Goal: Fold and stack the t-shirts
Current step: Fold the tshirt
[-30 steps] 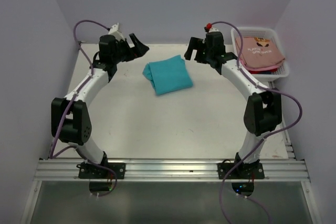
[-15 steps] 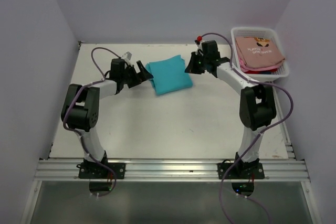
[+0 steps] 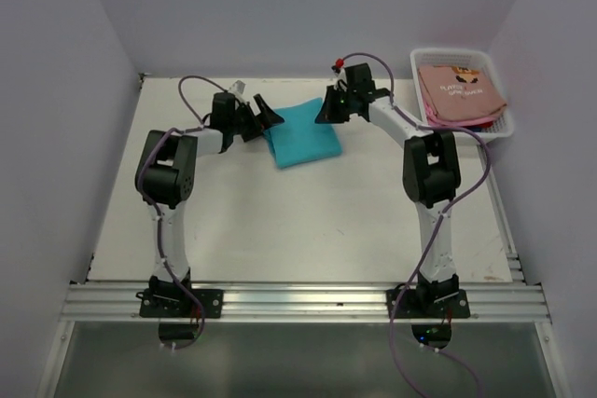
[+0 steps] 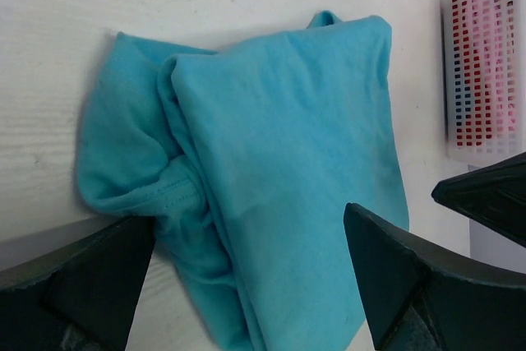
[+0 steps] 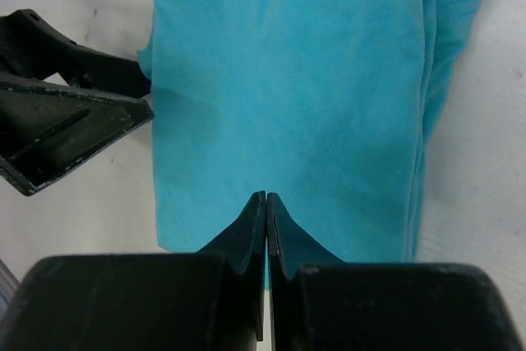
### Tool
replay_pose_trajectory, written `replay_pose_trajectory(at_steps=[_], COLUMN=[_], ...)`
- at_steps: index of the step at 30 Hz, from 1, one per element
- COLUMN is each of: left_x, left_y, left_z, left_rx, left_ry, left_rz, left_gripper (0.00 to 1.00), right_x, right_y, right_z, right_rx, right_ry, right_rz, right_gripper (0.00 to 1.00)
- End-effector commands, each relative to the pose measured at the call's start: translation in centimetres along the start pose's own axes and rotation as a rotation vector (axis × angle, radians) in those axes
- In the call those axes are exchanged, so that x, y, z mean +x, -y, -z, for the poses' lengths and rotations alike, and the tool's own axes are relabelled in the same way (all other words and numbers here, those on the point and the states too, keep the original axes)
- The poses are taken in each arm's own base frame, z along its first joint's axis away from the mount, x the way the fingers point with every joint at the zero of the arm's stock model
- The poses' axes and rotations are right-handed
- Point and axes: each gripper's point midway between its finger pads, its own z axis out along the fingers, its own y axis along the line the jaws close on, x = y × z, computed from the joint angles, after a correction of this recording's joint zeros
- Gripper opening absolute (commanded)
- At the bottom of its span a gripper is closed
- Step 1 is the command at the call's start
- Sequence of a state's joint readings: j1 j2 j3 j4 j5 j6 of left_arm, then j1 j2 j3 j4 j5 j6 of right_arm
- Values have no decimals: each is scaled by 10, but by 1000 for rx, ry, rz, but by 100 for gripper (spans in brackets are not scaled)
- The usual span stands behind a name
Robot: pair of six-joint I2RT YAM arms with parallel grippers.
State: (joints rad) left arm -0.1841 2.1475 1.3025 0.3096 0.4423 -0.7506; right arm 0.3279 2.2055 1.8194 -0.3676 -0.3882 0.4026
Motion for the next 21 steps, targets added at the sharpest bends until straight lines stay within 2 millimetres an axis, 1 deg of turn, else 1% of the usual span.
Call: replay_pose_trajectory(at_steps=[1, 3, 4, 5, 6, 9, 12, 14, 15, 16, 21], left_x=[25, 28, 29, 35, 38, 47, 55, 62, 66, 70, 86], left_y=[-14, -13, -11, -11, -11, -13, -15, -15, -14, -13, -5], left_z=[-22, -27, -30, -34, -35, -36, -35, -34, -35, -36, -41], left_rx=[-71, -81, -88, -97, -102, -115, -122, -113, -109, -99, -66], left_ry=[-67, -77, -86, -101, -110, -133, -149, -160, -165, -172, -197], left_rz=[45, 45, 41, 38, 38, 45, 54, 64, 68, 75, 83], left_gripper=[100, 100, 100, 100, 100, 100, 100, 100, 100, 100, 100], right_x=[1, 0, 5, 8, 9, 21, 31, 35, 41, 40, 54], right_y=[3, 9, 15, 18, 21, 32, 39, 44, 48, 50, 55], right_z=[-10, -16, -21, -24, -26, -33, -38, -39, -40, -40, -41], right_rx=[-1, 26, 40, 47, 55, 89, 106, 128, 137, 143, 155], right_ry=[-44, -43, -59, -65, -68, -91, -112, -119, -127, -123, -147], right_rz=[-21, -26, -36, -39, -47, -73, -91, -96, -105, -108, -121], right_gripper=[0, 0, 0, 0, 0, 0, 0, 0, 0, 0, 0])
